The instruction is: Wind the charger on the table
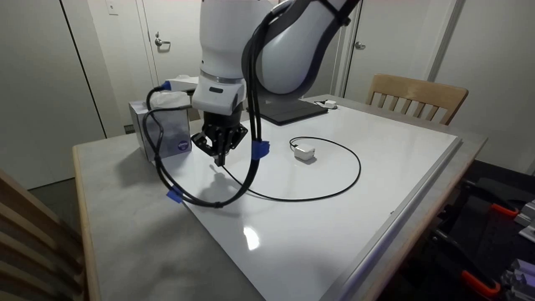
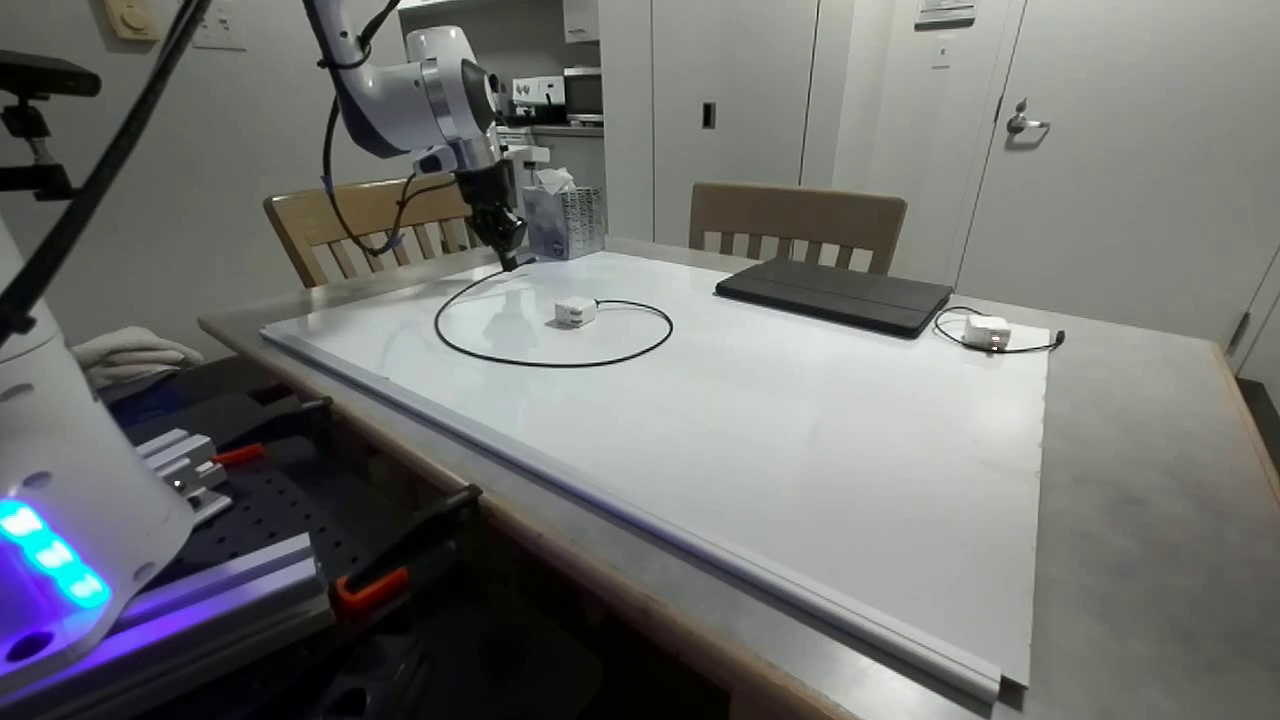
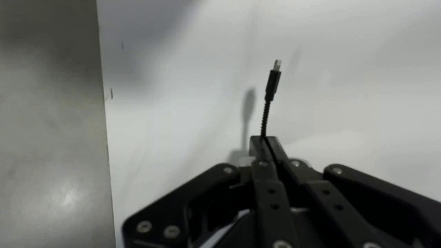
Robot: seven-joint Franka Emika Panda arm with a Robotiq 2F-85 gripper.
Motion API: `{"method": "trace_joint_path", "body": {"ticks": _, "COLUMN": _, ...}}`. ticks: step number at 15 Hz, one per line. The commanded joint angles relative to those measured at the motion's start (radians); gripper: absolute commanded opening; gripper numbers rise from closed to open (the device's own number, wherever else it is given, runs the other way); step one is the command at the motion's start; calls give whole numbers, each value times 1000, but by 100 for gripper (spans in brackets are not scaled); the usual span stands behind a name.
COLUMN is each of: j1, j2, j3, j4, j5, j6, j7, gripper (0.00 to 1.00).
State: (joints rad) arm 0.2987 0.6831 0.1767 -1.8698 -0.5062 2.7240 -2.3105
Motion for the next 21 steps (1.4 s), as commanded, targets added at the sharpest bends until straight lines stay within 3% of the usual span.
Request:
{"method": "trace_joint_path", "body": {"ticks": 1, "j1": -56, "j2": -27, "j3": 16, "j4": 11, "j5": 44, "j6": -39, "j7": -4, "gripper": 1}}
{"method": "trace_joint_path", "body": {"ticks": 2, "j1": -14, "j2": -6, "j3": -11, "j4": 18, "j5": 4, "j6": -11, "j7": 23, "gripper": 3}}
{"method": "trace_joint_path", "body": {"ticks": 5, "j1": -45, "j2": -12, "j3": 1, "j4": 21, "j5": 21, "j6": -22, "j7": 19, "gripper": 3}}
{"method": "trace_joint_path", "body": {"ticks": 10, "j1": -33, "j2": -5, "j3": -18, "j4": 31, "j5": 11, "j6": -13, "j7": 49, "gripper": 1}}
{"method": "trace_joint_path", "body": {"ticks": 16, "j1": 34, "j2": -12, "j3": -192, "j4": 84, "j5": -66, "j6": 21, "j7": 405, "gripper": 1}}
{"method": "trace_joint_path", "body": {"ticks": 21, "j1": 45, "j2": -9, "j3": -311, "j4": 136, "j5": -226, "j6": -12, "j7": 748, "gripper": 1}}
